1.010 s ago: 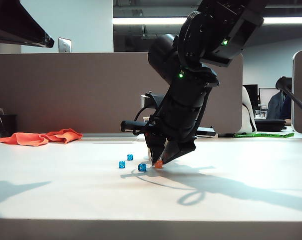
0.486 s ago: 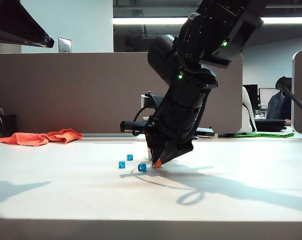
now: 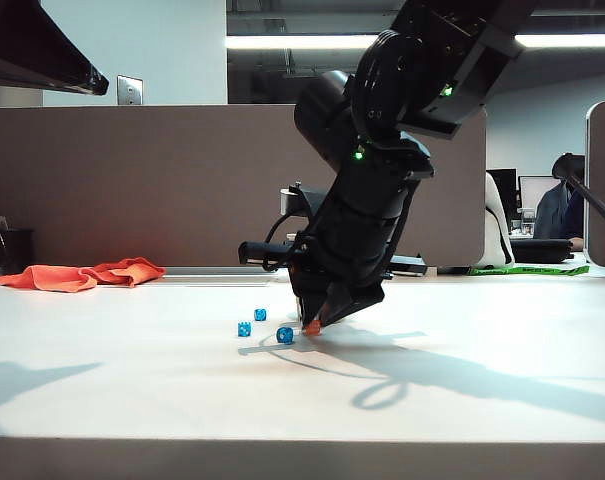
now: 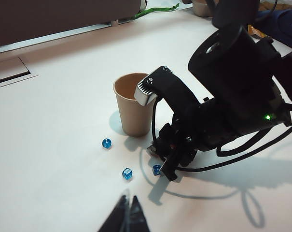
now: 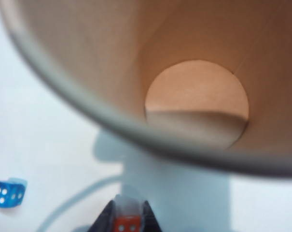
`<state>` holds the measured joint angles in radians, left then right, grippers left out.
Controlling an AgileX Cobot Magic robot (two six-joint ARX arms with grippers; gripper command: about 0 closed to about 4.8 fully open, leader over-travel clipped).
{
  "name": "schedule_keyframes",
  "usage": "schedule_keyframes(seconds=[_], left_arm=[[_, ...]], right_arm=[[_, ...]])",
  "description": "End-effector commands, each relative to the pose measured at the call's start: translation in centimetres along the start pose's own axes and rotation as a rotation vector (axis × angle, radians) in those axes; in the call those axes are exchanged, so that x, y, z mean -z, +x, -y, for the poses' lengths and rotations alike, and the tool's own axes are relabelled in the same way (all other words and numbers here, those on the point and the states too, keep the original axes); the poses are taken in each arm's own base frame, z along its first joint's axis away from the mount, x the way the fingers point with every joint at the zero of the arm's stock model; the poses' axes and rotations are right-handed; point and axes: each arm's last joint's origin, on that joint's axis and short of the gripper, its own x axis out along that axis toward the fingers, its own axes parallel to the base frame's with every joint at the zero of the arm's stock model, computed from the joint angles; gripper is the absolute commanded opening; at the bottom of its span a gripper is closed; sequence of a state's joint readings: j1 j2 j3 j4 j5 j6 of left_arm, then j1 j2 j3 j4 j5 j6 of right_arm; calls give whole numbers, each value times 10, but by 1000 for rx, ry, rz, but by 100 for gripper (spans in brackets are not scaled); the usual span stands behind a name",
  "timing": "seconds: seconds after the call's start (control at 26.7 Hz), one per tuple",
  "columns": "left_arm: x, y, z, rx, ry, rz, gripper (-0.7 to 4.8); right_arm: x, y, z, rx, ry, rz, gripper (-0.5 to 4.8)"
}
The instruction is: Pick up the dice with a different color and drop it into the paper cup.
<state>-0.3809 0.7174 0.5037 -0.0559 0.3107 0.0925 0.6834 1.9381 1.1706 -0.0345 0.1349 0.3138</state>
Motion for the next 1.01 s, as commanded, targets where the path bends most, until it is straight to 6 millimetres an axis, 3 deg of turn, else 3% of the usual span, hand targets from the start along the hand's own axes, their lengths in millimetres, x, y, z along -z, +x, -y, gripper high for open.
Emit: schedule_keyframes(seconds=[0.04,0.56,1.01], left_arm=[[-3,-1,0,3,3,18,-6],[-3,-1,0,3,3,18,-6],[-3,-1,0,2,2,19,-6]], right_arm=[[-15,-14,-4,-29,10,81,52],[-34,-43,-8,-113,19,168,52],[-48,-60,-32,-233,-9,223,52]])
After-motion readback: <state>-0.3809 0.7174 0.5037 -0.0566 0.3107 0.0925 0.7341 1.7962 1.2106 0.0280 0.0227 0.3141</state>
